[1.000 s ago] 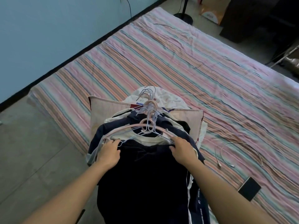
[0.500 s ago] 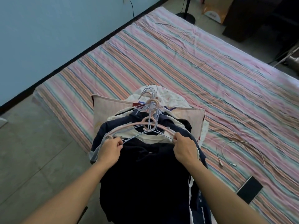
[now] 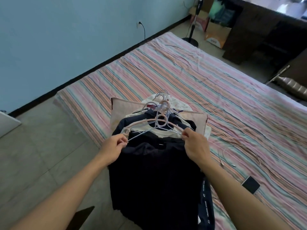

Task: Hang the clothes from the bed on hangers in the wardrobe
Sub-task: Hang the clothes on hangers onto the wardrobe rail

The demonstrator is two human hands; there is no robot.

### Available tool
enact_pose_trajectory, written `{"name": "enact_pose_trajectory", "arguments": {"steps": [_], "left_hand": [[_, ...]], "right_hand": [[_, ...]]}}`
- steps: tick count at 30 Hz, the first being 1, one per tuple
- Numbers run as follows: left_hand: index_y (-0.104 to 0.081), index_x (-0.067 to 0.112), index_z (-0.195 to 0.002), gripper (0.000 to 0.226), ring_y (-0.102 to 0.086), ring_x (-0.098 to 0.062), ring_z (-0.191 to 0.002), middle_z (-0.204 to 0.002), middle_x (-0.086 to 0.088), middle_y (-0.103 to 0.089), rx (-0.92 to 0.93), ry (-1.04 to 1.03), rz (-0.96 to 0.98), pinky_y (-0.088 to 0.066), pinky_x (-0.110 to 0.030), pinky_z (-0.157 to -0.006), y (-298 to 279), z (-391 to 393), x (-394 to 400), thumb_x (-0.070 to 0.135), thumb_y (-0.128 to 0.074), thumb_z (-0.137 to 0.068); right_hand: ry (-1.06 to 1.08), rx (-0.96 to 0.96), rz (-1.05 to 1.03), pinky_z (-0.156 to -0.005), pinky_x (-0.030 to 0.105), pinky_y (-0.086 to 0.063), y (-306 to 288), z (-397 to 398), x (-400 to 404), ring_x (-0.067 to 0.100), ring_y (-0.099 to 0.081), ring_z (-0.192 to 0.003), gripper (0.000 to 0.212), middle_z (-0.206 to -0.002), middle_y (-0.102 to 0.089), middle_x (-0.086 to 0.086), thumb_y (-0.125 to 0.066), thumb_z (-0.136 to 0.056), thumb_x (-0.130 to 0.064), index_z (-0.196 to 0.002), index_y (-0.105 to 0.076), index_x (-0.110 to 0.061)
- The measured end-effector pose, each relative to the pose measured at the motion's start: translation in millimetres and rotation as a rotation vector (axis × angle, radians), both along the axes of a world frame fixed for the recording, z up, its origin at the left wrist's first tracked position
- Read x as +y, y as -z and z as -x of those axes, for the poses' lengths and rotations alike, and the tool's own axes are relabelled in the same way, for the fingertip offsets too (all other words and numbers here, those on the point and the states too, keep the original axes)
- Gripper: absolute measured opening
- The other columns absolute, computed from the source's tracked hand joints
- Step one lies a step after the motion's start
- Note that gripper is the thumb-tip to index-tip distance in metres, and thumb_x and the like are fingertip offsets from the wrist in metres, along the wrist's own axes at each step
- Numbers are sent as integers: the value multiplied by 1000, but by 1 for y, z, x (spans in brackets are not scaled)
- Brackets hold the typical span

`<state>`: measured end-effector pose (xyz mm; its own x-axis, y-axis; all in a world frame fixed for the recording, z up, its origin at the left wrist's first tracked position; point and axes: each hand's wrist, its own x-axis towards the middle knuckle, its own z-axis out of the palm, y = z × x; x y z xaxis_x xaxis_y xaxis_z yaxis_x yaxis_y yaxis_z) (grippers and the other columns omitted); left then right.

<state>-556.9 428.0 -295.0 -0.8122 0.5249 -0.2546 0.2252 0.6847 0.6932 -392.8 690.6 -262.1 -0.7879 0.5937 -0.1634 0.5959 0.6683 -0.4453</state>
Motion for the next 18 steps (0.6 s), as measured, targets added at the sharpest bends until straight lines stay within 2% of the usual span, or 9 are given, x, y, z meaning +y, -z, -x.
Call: {"name": "enact_pose_trajectory", "arguments": {"steps": [4, 8, 13, 16, 18], "left_hand": [[-67, 21, -74, 26, -63, -20, -71, -74, -6, -70, 35, -25, -88, -46, -29, -71, -45, -22, -35, -2, -67, -85], [-64, 28, -70, 32, -63, -17, -72, -72, 4, -68, 88, -41, -92, -48, -30, -74, -94, -37, -72, 1, -68, -86], [-64, 20, -75, 22, -66, -20, -77, -76, 0, -69, 155, -103, -93, -50, -34, -77, -153, -54, -127, 3, -64, -89], [-66, 18, -79, 21, -65, -19, -74, -74, -3, -69, 206, -169, -130, -48, -27, -71, -189, -71, -158, 1, -63, -90], [-68, 18, -82, 18, -66, -19, -74, -75, -3, -70, 237, -218, -147, -50, -27, -71, -211, -82, -180, 2, -64, -90]], "right_hand": [[-72, 94, -62, -61, 33, -37, -41, -19, -28, 27, -62, -81, 14, -86, -68, -1, -53, -99, -15, -100, -66, -20], [-112, 181, -13, -66, 30, -41, -81, -28, -54, 21, -64, -83, 12, -83, -70, -6, -61, -96, -18, -95, -73, -21], [-246, 336, 74, -65, 34, -47, -128, -33, -91, 13, -59, -67, 15, -69, -63, -14, -66, -93, -16, -81, -67, -25], [-327, 390, 71, -62, 28, -42, -160, -34, -116, 3, -54, -63, 12, -67, -60, -17, -66, -93, -14, -86, -70, -23], [-371, 428, 61, -64, 27, -43, -182, -35, -132, 5, -56, -65, 9, -69, -64, -14, -67, -93, -14, -89, -72, -19]]}}
